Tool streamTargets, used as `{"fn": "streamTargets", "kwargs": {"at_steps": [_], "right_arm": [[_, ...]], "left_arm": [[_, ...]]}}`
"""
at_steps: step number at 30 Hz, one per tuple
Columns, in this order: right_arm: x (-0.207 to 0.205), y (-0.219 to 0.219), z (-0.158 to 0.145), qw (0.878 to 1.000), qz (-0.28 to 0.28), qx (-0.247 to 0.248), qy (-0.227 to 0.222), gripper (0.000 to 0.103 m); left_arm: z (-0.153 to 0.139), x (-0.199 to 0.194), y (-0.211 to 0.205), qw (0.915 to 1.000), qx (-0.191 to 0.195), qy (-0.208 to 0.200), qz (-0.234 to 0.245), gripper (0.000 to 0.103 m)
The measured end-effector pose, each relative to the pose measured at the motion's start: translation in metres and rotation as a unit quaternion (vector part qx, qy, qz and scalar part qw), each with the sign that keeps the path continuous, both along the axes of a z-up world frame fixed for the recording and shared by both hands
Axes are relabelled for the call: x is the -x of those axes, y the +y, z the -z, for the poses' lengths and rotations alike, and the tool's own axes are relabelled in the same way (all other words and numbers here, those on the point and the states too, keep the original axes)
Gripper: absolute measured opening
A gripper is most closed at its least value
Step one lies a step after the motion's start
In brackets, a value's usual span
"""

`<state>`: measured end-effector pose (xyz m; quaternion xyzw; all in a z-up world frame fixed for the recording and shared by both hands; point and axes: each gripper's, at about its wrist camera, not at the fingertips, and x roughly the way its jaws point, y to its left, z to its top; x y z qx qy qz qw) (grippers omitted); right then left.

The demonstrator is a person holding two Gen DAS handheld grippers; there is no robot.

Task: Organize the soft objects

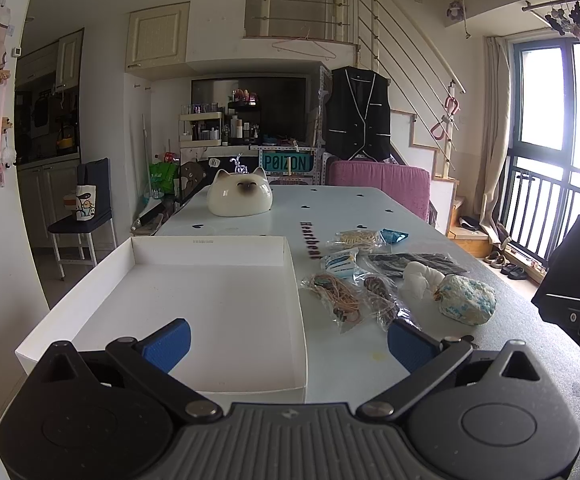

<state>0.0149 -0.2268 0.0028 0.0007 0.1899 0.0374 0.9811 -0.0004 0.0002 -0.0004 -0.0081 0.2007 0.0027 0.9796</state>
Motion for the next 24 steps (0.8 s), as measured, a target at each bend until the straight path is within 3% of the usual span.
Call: {"fn": "streamTargets", "kwargs": {"at_steps": [24], "right_arm": [[-0.0003, -0.0032, -0.0029, 1.000, -0.001, -0.001, 0.000, 0.103]], "left_arm": [[0.0002, 0.0000, 0.0004, 1.0000, 0.000, 0.001, 0.001, 0.103]]}}
